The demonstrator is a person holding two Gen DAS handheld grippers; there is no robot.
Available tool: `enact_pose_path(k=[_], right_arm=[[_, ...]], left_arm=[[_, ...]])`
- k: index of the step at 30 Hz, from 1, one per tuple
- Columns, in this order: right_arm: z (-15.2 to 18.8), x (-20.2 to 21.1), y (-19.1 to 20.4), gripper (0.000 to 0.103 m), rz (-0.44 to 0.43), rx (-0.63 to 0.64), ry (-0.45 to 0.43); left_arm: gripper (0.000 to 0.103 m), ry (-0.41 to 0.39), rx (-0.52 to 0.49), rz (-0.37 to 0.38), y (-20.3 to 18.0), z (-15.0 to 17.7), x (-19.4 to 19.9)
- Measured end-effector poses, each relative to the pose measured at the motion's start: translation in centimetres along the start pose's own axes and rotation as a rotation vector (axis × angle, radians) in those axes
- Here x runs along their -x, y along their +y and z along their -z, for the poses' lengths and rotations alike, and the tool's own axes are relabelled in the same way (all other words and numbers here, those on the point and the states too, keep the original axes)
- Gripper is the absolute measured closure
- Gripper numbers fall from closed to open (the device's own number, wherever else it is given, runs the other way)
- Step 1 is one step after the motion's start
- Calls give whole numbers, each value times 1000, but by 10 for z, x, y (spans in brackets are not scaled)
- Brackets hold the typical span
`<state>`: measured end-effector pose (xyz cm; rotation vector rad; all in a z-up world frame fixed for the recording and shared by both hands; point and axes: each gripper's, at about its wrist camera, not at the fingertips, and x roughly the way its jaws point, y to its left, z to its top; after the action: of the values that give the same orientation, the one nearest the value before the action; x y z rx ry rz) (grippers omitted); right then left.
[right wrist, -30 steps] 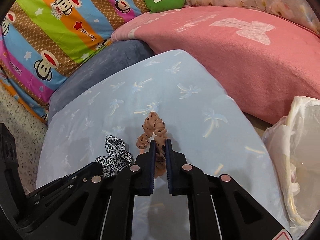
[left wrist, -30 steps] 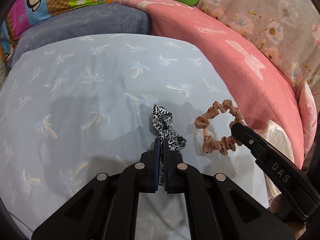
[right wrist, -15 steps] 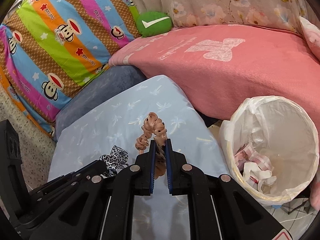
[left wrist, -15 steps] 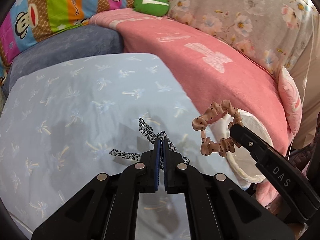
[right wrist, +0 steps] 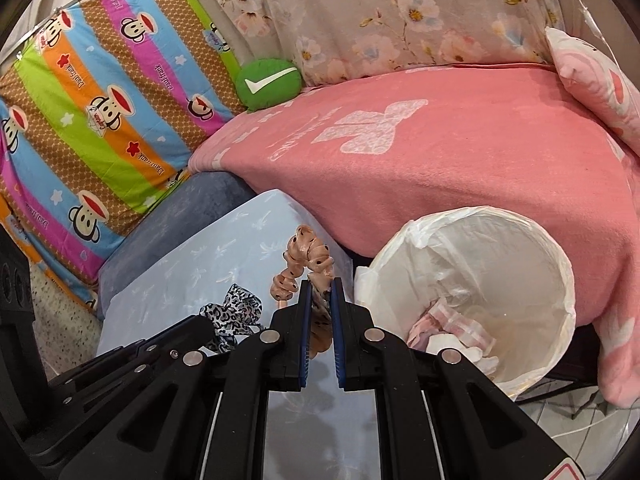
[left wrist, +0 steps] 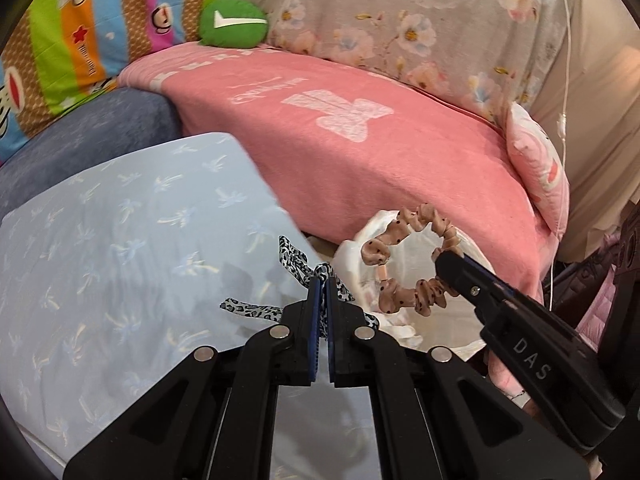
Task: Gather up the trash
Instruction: 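Carry both scrunchies over the white bin, then open both tools to drop the scrunchies into the bin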
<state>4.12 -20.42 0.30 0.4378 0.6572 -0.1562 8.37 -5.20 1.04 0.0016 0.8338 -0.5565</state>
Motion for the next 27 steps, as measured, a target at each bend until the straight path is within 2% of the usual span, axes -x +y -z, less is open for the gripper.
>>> enact_pose_path(k=[13,21,23,25,27], right_arm=[[-8,18,-71,94,75,-112,-42],[-9,20,-101,93,108,-157,-52],[-10,19,-104,93,111,-162,-51],[-11,18,-107,93,113,-163,-50],[-11,16,-107,93,114,-163,-48]], left_arm=[[100,21,-109,113,-59,-13,-26],[98,49,-128,159,-78,-19,-44],[92,56,-129,162,-79,-19,-48],[71,59,-126,154,-79,-20,-50],[57,44,-122,138,-77,-20,-50]])
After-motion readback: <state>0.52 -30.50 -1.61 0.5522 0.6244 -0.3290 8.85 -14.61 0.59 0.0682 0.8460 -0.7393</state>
